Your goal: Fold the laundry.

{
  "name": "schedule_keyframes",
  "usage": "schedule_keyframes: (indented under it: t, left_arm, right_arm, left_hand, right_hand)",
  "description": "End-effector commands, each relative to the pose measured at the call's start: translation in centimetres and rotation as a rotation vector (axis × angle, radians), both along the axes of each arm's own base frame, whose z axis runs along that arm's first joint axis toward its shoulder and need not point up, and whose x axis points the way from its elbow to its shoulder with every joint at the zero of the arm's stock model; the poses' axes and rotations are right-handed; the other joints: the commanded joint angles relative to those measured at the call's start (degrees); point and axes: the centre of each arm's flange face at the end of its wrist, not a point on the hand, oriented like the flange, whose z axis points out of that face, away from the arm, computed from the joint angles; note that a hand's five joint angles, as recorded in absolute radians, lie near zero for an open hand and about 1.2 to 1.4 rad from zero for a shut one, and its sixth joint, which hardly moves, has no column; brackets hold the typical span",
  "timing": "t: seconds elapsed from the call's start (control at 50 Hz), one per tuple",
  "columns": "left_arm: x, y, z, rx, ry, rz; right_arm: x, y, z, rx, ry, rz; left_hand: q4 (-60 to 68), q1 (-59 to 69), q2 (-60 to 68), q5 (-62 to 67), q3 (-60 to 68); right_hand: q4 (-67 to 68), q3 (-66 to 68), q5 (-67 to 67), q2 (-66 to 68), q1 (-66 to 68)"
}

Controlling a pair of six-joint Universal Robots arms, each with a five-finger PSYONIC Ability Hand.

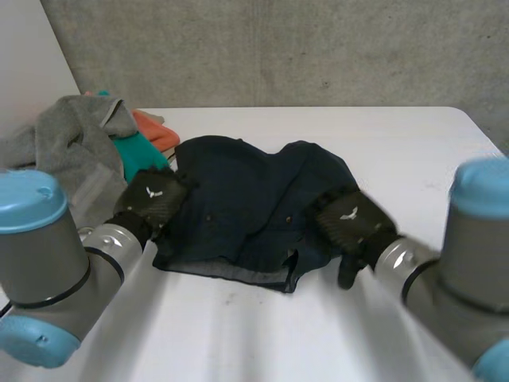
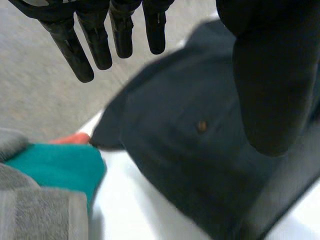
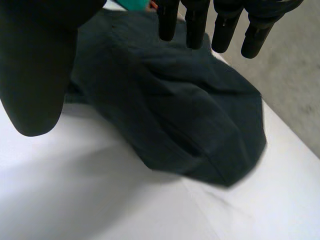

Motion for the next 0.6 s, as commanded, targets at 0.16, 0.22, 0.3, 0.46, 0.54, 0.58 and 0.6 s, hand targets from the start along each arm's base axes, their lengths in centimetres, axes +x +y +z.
schedule_keyframes:
  t: [0.16, 0.22, 0.3, 0.46, 0.54, 0.58, 0.6]
  left_arm:
    - [-1.7, -2.8, -5.3, 0.095, -0.072, -0.103]
    - [-1.8, -3.4, -5.4, 0.091, -0.070, -0.098]
    - [-2.2, -4.1, -6.1, 0.091, -0.074, -0.096]
    - [-3.4, -3.0, -2.0, -0.006, -0.048, -0.027]
    - [-5.5, 1.1, 1.5, -0.037, 0.053, -0.101]
    - [-6.6, 3.3, 3.3, -0.042, 0.126, -0.145]
    - [-7.0, 4.0, 3.9, -0.041, 0.147, -0.159]
  right_arm:
    - [2.1, 0.5, -4.2, -0.140, -0.045, -0.006]
    - [2.3, 0.1, -4.8, -0.145, -0.041, -0.008]
    - [2.4, -0.8, -5.3, -0.149, -0.038, -0.023]
    - [2.1, -3.0, -3.1, -0.224, -0.061, -0.079]
    - [1.2, -6.8, -0.4, -0.343, -0.062, -0.142]
    - [0.5, -9.7, 1.2, -0.424, -0.059, -0.178]
    - [0.4, -10.6, 1.8, -0.450, -0.059, -0.186]
  left_hand:
    - [3.8, 3.5, 3.6, 4.1, 3.3]
    - [10.6, 10.4, 10.5, 11.0, 10.2]
    - [48.2, 48.0, 48.0, 48.6, 47.8]
    - [65.6, 65.4, 65.5, 66.0, 65.2]
    - [65.6, 65.4, 65.5, 66.0, 65.2]
    - [65.6, 65.4, 65.5, 66.0, 65.2]
    - [65.6, 65.4, 65.5, 66.0, 65.2]
  right_hand:
    - [6.6, 6.5, 5.6, 6.7, 5.6]
    - [13.1, 13.0, 12.2, 13.2, 12.1]
    - [63.0, 62.9, 62.1, 63.1, 62.0]
    - [68.2, 68.1, 67.3, 68.3, 67.3]
    - [68.2, 68.1, 67.3, 68.3, 67.3]
    - [68.2, 68.1, 67.3, 68.3, 67.3]
    - [68.2, 68.1, 67.3, 68.3, 67.3]
